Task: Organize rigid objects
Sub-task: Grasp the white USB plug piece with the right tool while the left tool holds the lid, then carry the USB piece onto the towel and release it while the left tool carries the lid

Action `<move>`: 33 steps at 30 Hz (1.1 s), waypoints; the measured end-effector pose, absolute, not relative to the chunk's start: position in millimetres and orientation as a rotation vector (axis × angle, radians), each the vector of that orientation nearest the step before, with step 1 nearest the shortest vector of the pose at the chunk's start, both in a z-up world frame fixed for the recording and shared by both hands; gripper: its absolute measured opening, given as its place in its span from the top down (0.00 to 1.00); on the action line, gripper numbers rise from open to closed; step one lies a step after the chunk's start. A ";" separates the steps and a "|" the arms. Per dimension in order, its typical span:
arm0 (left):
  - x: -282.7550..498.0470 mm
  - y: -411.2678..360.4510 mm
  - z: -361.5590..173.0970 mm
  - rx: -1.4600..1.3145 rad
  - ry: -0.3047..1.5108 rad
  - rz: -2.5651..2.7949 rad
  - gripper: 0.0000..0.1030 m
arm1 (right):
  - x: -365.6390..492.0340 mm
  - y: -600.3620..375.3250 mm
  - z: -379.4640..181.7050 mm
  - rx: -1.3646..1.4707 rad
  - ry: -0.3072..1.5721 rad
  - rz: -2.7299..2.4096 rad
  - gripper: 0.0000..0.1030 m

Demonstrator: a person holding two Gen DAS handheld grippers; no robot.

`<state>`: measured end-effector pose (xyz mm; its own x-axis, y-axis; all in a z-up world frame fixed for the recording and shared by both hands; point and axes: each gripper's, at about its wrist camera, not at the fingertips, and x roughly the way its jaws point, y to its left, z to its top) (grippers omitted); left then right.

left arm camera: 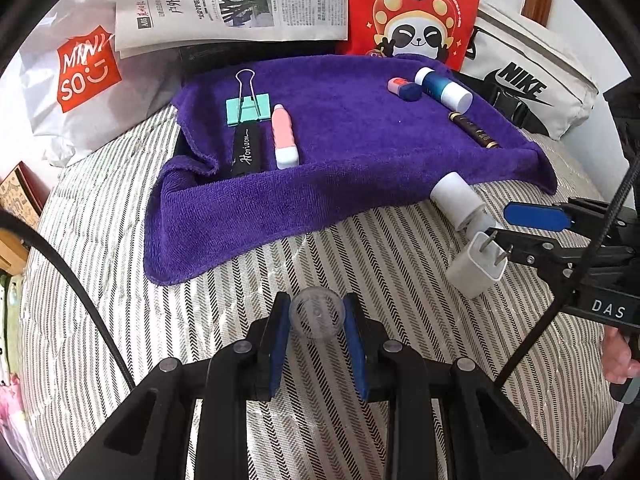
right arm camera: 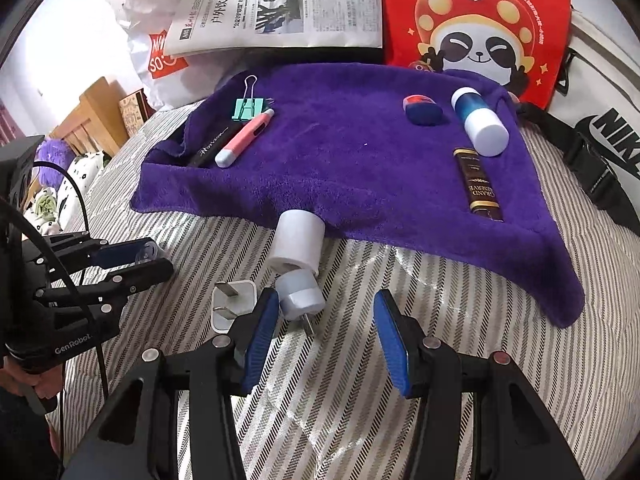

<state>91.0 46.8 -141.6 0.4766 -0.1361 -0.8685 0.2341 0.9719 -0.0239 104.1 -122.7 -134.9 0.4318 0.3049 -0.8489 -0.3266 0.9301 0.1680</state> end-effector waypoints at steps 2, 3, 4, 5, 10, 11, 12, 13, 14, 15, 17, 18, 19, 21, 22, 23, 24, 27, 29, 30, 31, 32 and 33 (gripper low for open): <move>90.4 46.8 -141.6 0.100 1.049 -0.226 0.75 | 105.4 -121.9 -135.7 -0.026 1.054 0.396 0.51; 90.1 46.7 -141.6 0.100 1.048 -0.226 0.75 | 106.5 -120.6 -136.4 -0.030 1.054 0.396 0.51; 89.7 46.6 -141.5 0.099 1.046 -0.225 0.75 | 107.8 -118.9 -137.5 -0.035 1.057 0.394 0.51; 89.4 46.6 -141.5 0.099 1.045 -0.226 0.75 | 108.9 -116.6 -139.6 -0.046 1.065 0.393 0.51; 88.8 48.1 -141.4 0.090 1.041 -0.230 0.75 | 106.7 -103.9 -142.9 -0.143 1.038 0.366 0.57; 88.5 48.2 -141.3 0.090 1.041 -0.230 0.75 | 105.9 -102.4 -142.8 -0.154 1.029 0.363 0.60; 88.2 48.3 -141.2 0.088 1.040 -0.228 0.75 | 105.5 -102.3 -142.5 -0.151 1.027 0.370 0.67; 87.9 48.2 -141.2 0.088 1.038 -0.227 0.75 | 105.0 -102.6 -141.9 -0.148 1.027 0.372 0.73; 87.7 48.0 -141.2 0.089 1.038 -0.226 0.75 | 104.6 -103.3 -141.5 -0.148 1.028 0.370 0.76; 87.4 47.7 -141.1 0.089 1.037 -0.224 0.75 | 103.6 -104.7 -140.8 -0.147 1.030 0.368 0.77; 87.5 47.3 -141.1 0.088 1.036 -0.220 0.75 | 101.5 -107.4 -139.6 -0.144 1.030 0.365 0.77; 87.5 46.8 -141.0 0.091 1.035 -0.219 0.75 | 99.3 -109.0 -138.8 -0.146 1.027 0.360 0.77; 87.5 46.6 -141.0 0.091 1.035 -0.216 0.75 | 98.1 -110.5 -138.1 -0.149 1.026 0.355 0.77; 87.6 46.3 -140.9 0.085 1.035 -0.210 0.75 | 95.1 -113.9 -136.0 -0.155 1.021 0.343 0.77; 87.4 45.7 -141.0 0.089 1.034 -0.210 0.75 | 94.1 -115.3 -134.6 -0.157 1.018 0.340 0.77; 87.0 45.0 -141.1 0.098 1.028 -0.212 0.75 | 92.8 -116.6 -133.0 -0.158 1.015 0.339 0.77; 86.9 44.9 -141.1 0.099 1.026 -0.213 0.75 | 92.1 -117.9 -131.7 -0.157 1.014 0.340 0.77; 86.6 46.4 -140.7 0.085 1.027 -0.216 0.75 | 90.4 -123.1 -126.3 -0.154 1.008 0.333 0.77; 86.7 48.5 -139.0 0.069 1.030 -0.214 0.75 | 89.5 -126.4 -122.8 -0.148 1.003 0.332 0.77; 86.2 49.4 -136.7 0.066 1.026 -0.213 0.75 | 89.2 -128.7 -120.1 -0.145 0.998 0.330 0.77; 85.9 50.1 -134.1 0.064 1.021 -0.214 0.75 | 88.9 -130.3 -117.9 -0.143 0.993 0.330 0.77; 85.5 50.9 -131.7 0.059 1.017 -0.216 0.75 | 88.6 -131.8 -115.7 -0.140 0.989 0.330 0.77; 85.4 52.0 -128.8 0.050 1.012 -0.219 0.75 | 88.3 -133.3 -112.7 -0.137 0.984 0.330 0.77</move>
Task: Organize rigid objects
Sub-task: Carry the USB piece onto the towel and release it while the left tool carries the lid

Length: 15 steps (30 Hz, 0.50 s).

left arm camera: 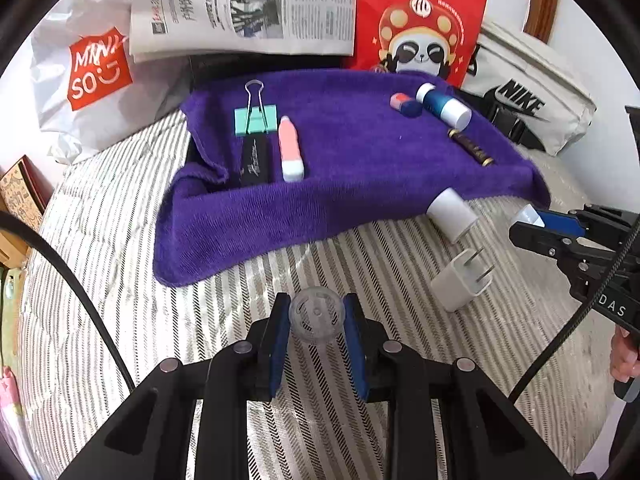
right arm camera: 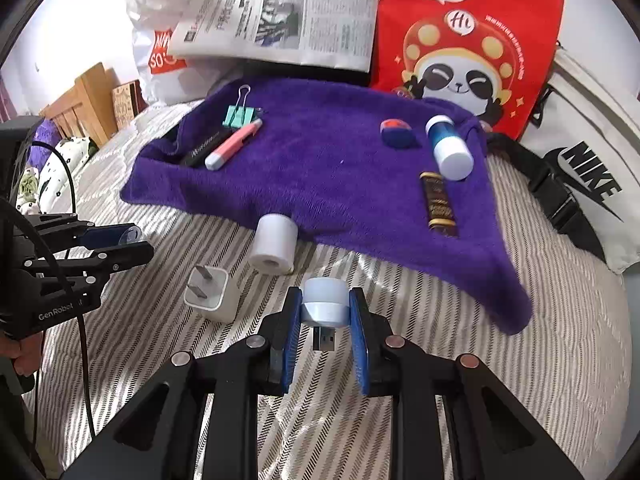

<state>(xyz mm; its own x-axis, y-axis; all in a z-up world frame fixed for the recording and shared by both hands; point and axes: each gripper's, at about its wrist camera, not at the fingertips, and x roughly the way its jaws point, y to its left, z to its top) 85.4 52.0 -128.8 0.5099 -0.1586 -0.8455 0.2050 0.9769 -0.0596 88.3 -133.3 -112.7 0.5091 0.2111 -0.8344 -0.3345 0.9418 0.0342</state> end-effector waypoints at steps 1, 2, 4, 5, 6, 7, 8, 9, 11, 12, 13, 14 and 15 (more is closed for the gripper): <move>85.4 53.9 -125.0 0.036 1.008 -0.224 0.75 | 88.3 -134.9 -109.3 -0.134 0.978 0.333 0.77; 85.4 54.9 -122.4 0.031 1.004 -0.226 0.75 | 88.9 -136.4 -106.2 -0.129 0.972 0.337 0.77; 86.1 57.3 -115.1 0.026 0.991 -0.220 0.75 | 90.6 -138.6 -101.0 -0.119 0.959 0.335 0.77; 86.1 57.9 -112.5 0.026 0.986 -0.217 0.75 | 92.1 -140.1 -97.9 -0.117 0.954 0.333 0.77; 86.4 58.8 -108.8 0.025 0.978 -0.213 0.75 | 93.5 -141.0 -95.0 -0.114 0.947 0.331 0.77; 86.9 59.9 -104.2 0.023 0.970 -0.214 0.75 | 95.0 -142.5 -92.1 -0.109 0.942 0.331 0.77; 87.7 60.2 -100.8 0.024 0.963 -0.214 0.75 | 96.1 -143.5 -90.3 -0.104 0.938 0.333 0.77; 88.6 60.2 -97.6 0.027 0.955 -0.212 0.75 | 97.9 -145.2 -87.5 -0.093 0.935 0.336 0.77; 90.9 59.4 -91.6 0.040 0.946 -0.212 0.75 | 102.0 -147.7 -82.4 -0.082 0.926 0.335 0.77; 92.7 59.3 -88.0 0.046 0.939 -0.209 0.75 | 104.1 -148.9 -79.1 -0.083 0.917 0.329 0.77; 94.4 59.0 -85.3 0.046 0.935 -0.208 0.75 | 105.5 -149.8 -76.9 -0.084 0.912 0.327 0.77; 95.6 58.7 -83.4 0.046 0.933 -0.207 0.75 | 107.9 -151.1 -73.8 -0.083 0.905 0.327 0.77; 98.5 58.8 -80.0 0.041 0.926 -0.206 0.75 | 109.5 -151.9 -71.7 -0.082 0.900 0.326 0.77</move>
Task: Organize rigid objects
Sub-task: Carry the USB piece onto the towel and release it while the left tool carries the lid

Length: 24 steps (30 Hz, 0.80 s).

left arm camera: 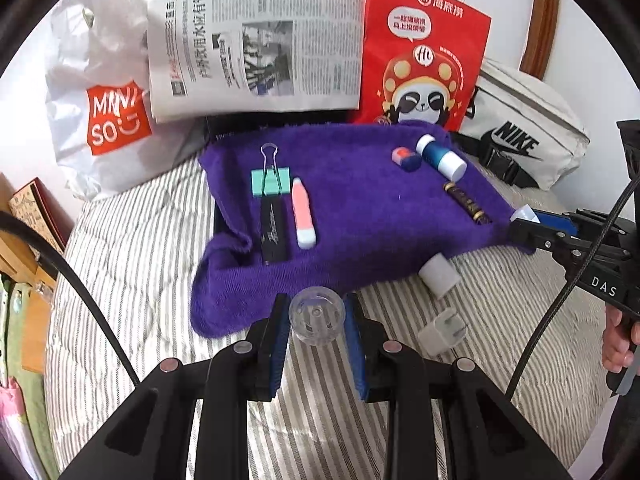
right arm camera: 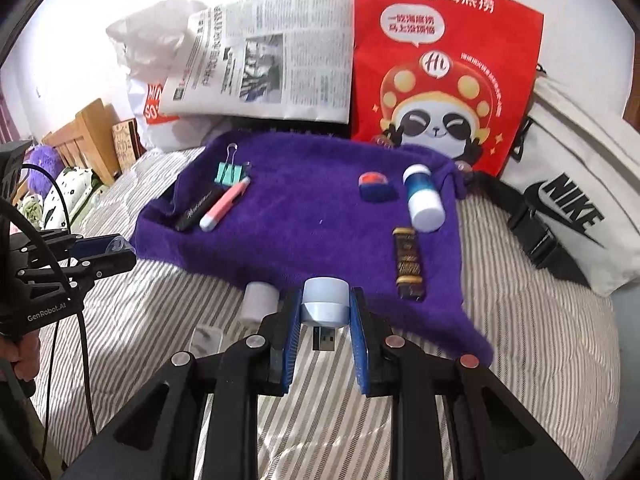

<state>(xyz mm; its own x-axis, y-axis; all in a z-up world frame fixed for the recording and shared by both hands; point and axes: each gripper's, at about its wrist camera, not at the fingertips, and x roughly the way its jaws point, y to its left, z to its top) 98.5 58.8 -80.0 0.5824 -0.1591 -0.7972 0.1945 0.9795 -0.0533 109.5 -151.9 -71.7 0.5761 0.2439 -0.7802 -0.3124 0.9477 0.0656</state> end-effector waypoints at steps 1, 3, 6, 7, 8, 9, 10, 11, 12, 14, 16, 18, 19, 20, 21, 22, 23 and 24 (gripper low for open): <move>100.2 58.8 -77.9 0.038 0.923 -0.208 0.75 | 111.8 -152.7 -69.4 -0.084 0.895 0.324 0.77; 103.8 58.5 -74.3 0.032 0.916 -0.214 0.75 | 115.2 -153.8 -65.6 -0.087 0.886 0.323 0.77; 110.9 55.8 -70.1 0.022 0.909 -0.224 0.75 | 121.2 -155.2 -60.6 -0.092 0.875 0.321 0.77; 113.5 54.9 -69.0 0.019 0.906 -0.225 0.75 | 123.9 -155.9 -58.8 -0.090 0.871 0.319 0.77; 116.6 53.8 -68.2 0.014 0.904 -0.226 0.75 | 126.3 -156.7 -57.6 -0.085 0.868 0.322 0.77; 120.6 52.6 -67.7 0.006 0.906 -0.235 0.75 | 128.9 -157.3 -57.0 -0.079 0.867 0.325 0.77; 123.3 52.4 -67.8 -0.004 0.907 -0.241 0.75 | 132.3 -158.4 -57.1 -0.069 0.870 0.327 0.77; 125.7 51.9 -67.7 -0.011 0.907 -0.246 0.75 | 135.7 -159.8 -57.3 -0.061 0.871 0.328 0.77; 129.2 51.4 -68.0 -0.021 0.908 -0.252 0.75 | 139.4 -161.2 -57.8 -0.051 0.872 0.330 0.77; 137.3 49.9 -69.9 -0.042 0.913 -0.266 0.75 | 147.1 -163.4 -60.3 -0.032 0.879 0.338 0.77; 145.8 47.8 -73.0 -0.053 0.921 -0.274 0.75 | 154.8 -164.3 -64.9 -0.016 0.891 0.343 0.77; 152.5 45.6 -76.1 -0.056 0.928 -0.277 0.75 | 163.9 -164.7 -72.1 0.001 0.907 0.352 0.77; 156.6 44.5 -78.3 -0.057 0.934 -0.280 0.75 | 167.7 -164.5 -75.7 0.006 0.915 0.355 0.77; 159.3 44.1 -79.8 -0.056 0.938 -0.280 0.75 | 172.6 -164.4 -80.1 0.009 0.924 0.356 0.77; 162.1 43.7 -81.0 -0.054 0.941 -0.279 0.75 | 176.5 -164.2 -83.9 0.009 0.929 0.354 0.77; 166.0 43.4 -82.7 -0.054 0.946 -0.279 0.75 | 181.3 -164.0 -88.8 0.010 0.937 0.351 0.77; 169.0 43.3 -84.0 -0.055 0.949 -0.279 0.75 | 187.1 -163.5 -94.1 0.014 0.947 0.350 0.77; 171.7 43.2 -85.4 -0.056 0.952 -0.277 0.75 | 192.5 -162.8 -99.0 0.017 0.956 0.349 0.77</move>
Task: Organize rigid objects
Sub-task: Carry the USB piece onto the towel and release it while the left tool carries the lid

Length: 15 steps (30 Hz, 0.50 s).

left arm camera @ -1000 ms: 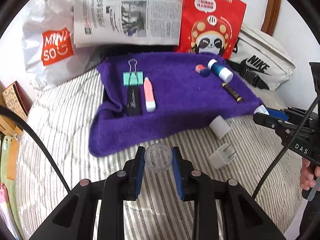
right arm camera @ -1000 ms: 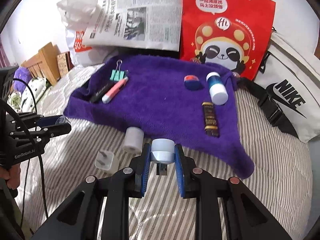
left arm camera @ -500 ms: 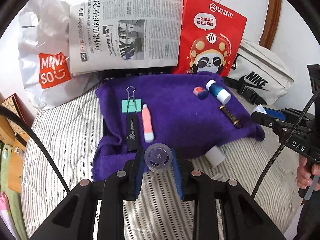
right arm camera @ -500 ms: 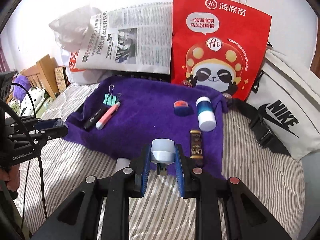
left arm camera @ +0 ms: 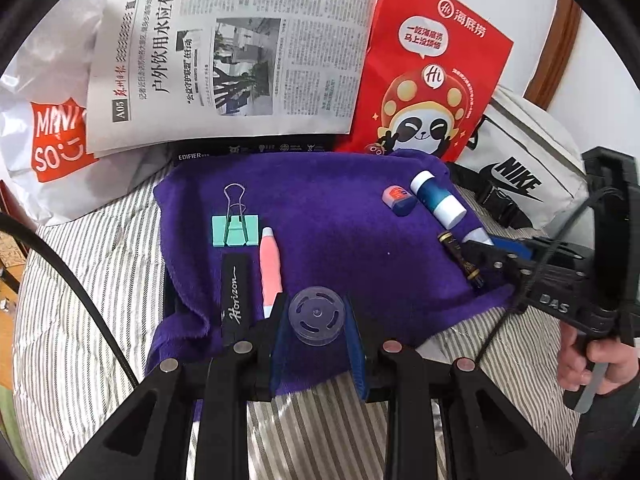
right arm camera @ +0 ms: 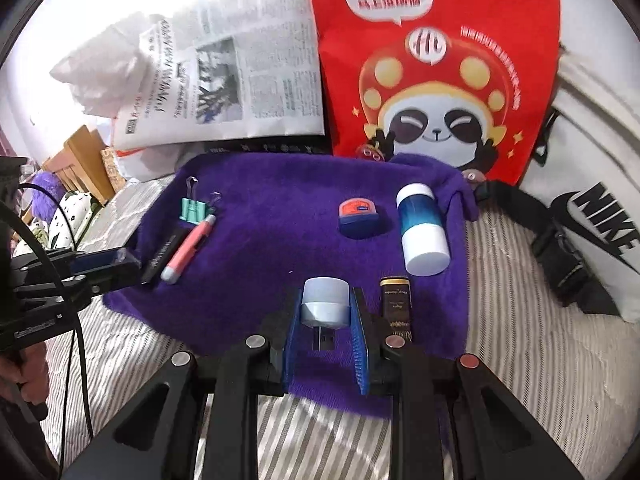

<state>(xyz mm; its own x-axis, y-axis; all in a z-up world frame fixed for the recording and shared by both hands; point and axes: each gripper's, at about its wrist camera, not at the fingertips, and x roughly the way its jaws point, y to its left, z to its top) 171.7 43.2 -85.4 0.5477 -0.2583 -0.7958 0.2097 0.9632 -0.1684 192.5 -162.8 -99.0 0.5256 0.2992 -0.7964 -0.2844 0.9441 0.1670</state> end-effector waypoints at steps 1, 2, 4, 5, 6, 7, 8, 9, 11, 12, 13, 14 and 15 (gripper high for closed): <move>173.5 43.9 -86.4 -0.057 0.953 -0.276 0.75 | 197.8 -161.9 -103.2 0.017 0.961 0.346 0.77; 175.7 44.2 -87.3 -0.058 0.955 -0.275 0.75 | 203.8 -160.7 -107.5 0.014 0.966 0.342 0.77; 180.6 44.7 -90.1 -0.062 0.960 -0.275 0.75 | 214.3 -158.4 -114.4 0.004 0.972 0.332 0.77; 182.3 44.8 -91.3 -0.063 0.962 -0.276 0.75 | 219.8 -157.1 -117.3 -0.001 0.973 0.326 0.77; 185.1 44.8 -93.3 -0.063 0.966 -0.277 0.75 | 226.1 -155.5 -120.6 -0.006 0.974 0.319 0.77; 187.4 45.0 -95.0 -0.064 0.969 -0.276 0.75 | 230.3 -154.1 -122.9 -0.009 0.976 0.316 0.77; 189.7 45.1 -97.0 -0.066 0.974 -0.276 0.75 | 235.7 -152.6 -126.2 -0.011 0.981 0.312 0.77; 191.7 45.1 -98.6 -0.067 0.977 -0.276 0.75 | 239.2 -151.6 -128.9 -0.009 0.987 0.311 0.77; 195.7 46.2 -102.1 -0.072 0.983 -0.275 0.75 | 245.1 -150.3 -134.8 -0.005 1.004 0.311 0.77; 196.8 46.8 -103.6 -0.074 0.986 -0.276 0.75 | 246.8 -149.7 -137.3 -0.005 1.012 0.309 0.77; 198.2 47.2 -105.1 -0.077 0.989 -0.277 0.75 | 248.5 -149.1 -139.7 -0.006 1.020 0.305 0.77; 198.6 47.7 -106.2 -0.079 0.991 -0.278 0.75 | 250.6 -148.9 -142.3 -0.010 1.029 0.297 0.77; 199.0 47.7 -107.6 -0.079 0.993 -0.278 0.75 | 252.3 -148.6 -145.3 -0.013 1.039 0.289 0.77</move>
